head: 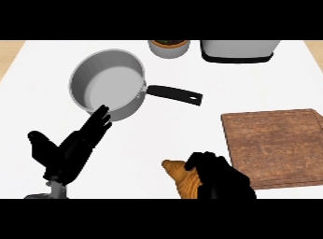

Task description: Pick the croissant from the cutting board and place it in the pot

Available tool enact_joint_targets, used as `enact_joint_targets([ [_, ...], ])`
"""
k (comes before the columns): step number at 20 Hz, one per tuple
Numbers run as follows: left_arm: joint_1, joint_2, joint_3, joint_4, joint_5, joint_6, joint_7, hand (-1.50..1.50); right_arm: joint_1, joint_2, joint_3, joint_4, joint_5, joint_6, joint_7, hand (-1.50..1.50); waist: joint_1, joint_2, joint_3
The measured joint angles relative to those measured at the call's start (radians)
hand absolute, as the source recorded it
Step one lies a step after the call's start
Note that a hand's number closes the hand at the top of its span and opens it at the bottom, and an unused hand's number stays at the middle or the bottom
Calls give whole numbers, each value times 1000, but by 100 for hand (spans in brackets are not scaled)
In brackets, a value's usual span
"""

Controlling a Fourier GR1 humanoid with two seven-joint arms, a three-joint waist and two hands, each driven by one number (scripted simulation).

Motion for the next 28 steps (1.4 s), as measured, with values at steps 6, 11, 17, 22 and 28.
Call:
enact_joint_targets([
  [6, -13, -4, -5, 11, -8, -7, 1, 0, -199, 23, -45, -84, -108, 29, 27, 150, 14, 3, -1],
  [11, -17, -11, -15, 0, -11, -7, 12, 0, -386, 33, -171, -44, -243, 37, 45, 150, 25, 4, -1],
  [17, -40, -10, -6, 24, -8, -19, 9, 0, -604, 39, -324, 168, -395, 7, 32, 150, 36, 8, -1],
  [22, -43, -10, 1, 30, -9, -22, 4, 0, -766, 43, -443, 390, -507, -28, -11, 150, 38, 9, 0],
  [28, -46, -24, -12, 24, -20, -19, 7, 0, -932, 47, -490, 737, -585, -164, -87, 150, 50, 14, 0],
])
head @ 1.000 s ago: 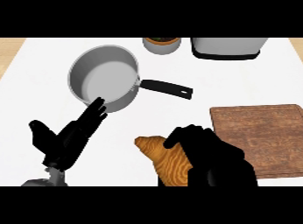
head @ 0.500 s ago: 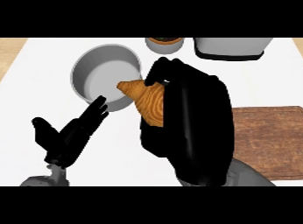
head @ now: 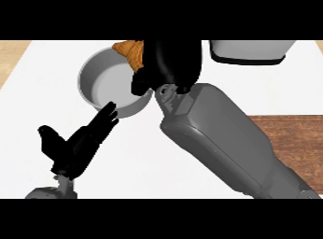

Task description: Pick the croissant from the cutting board and place it in the pot

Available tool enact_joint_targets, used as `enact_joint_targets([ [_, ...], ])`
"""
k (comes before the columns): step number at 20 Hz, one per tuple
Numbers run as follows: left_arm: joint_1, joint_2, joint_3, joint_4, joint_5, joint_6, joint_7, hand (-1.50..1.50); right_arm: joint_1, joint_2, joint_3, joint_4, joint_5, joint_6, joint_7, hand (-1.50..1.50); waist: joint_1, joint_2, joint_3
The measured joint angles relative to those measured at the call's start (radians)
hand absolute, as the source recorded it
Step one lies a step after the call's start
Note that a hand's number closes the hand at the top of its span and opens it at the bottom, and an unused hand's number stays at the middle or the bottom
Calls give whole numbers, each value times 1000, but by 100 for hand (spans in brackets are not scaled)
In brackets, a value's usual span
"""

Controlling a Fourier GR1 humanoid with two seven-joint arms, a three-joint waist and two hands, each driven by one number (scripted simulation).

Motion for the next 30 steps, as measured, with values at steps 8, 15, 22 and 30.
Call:
enact_joint_targets([
  [8, -8, -17, -19, -3, -8, -3, 7, 0, -132, 4, 14, 401, -127, -278, -128, 150, 21, 7, 0],
  [15, -28, -34, -39, 11, -21, -7, 2, 0, -203, 5, 50, 641, -286, -437, -233, 150, 57, 18, -1],
  [22, -57, -33, -45, 10, -23, -18, 16, 0, -173, 5, 2, 708, -483, -603, -333, -150, 87, 30, 1],
  [30, -79, -44, -52, 29, -28, -23, 13, 0, -128, 6, -33, 712, -685, -775, -553, -150, 107, 36, 2],
])
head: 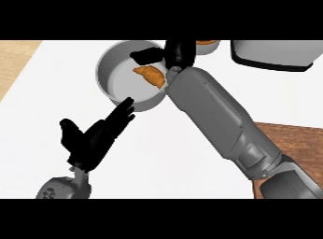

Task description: Pick the croissant from the cutting board and place it in the pot

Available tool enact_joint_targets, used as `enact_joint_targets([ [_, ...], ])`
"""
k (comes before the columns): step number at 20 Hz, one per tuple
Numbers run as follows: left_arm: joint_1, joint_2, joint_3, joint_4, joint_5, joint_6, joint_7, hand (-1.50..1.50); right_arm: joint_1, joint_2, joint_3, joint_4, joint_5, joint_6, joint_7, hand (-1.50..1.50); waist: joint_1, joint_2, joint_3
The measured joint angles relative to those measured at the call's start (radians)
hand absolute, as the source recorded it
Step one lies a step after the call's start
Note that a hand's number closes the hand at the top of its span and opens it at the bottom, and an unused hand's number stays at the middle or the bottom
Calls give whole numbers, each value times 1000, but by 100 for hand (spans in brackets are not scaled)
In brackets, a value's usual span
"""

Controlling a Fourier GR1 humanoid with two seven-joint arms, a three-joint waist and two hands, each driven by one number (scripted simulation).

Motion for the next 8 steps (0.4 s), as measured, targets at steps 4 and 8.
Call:
enact_joint_targets([
  [4, -4, 3, 11, 7, 7, -4, 3, 0, 1, 0, 7, 30, -54, -88, -94, -150, -6, -4, 0],
  [8, 4, 4, 16, -9, 11, 2, 16, 0, -12, -2, 17, 87, -92, -147, -150, -150, -23, -11, -1],
])
